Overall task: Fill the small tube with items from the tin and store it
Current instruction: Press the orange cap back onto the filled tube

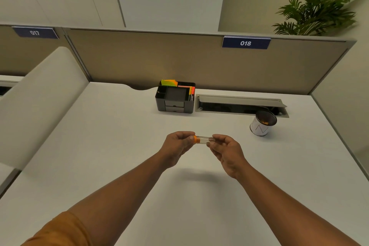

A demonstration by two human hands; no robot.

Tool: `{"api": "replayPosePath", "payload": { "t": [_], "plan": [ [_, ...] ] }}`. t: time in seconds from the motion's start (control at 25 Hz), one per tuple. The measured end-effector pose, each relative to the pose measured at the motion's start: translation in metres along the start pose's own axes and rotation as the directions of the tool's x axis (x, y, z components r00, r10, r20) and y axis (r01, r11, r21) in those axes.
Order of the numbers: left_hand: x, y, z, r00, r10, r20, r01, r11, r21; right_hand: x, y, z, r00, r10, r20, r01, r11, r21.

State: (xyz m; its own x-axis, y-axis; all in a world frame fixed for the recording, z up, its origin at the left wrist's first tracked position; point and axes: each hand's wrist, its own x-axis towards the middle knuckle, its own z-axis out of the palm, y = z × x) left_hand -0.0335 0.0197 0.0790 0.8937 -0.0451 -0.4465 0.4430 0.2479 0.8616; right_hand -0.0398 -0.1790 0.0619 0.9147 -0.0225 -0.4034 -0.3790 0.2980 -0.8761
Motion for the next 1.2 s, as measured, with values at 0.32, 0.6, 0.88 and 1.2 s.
{"api": "replayPosePath", "payload": {
  "t": [0.32,0.6,0.88,1.2],
  "plan": [
    [-0.002,0.006,0.002,0.999,0.019,0.028,-0.018,0.999,-0.043,-0.009,-0.008,-0.004,1.000,-0.021,0.007,0.021,0.993,-0.114],
    [-0.003,0.012,0.003,0.996,0.024,0.090,-0.027,0.999,0.029,-0.013,-0.014,-0.005,1.000,0.028,0.000,-0.028,0.981,-0.190],
    [-0.003,0.011,0.006,0.996,0.022,0.083,-0.024,0.999,0.023,-0.008,-0.016,-0.006,0.998,0.064,-0.022,-0.068,0.969,-0.238],
    [-0.002,0.006,0.004,0.998,-0.013,0.054,0.012,1.000,0.009,-0.003,-0.015,-0.010,1.000,0.017,0.017,-0.013,0.980,-0.201]
  ]
}}
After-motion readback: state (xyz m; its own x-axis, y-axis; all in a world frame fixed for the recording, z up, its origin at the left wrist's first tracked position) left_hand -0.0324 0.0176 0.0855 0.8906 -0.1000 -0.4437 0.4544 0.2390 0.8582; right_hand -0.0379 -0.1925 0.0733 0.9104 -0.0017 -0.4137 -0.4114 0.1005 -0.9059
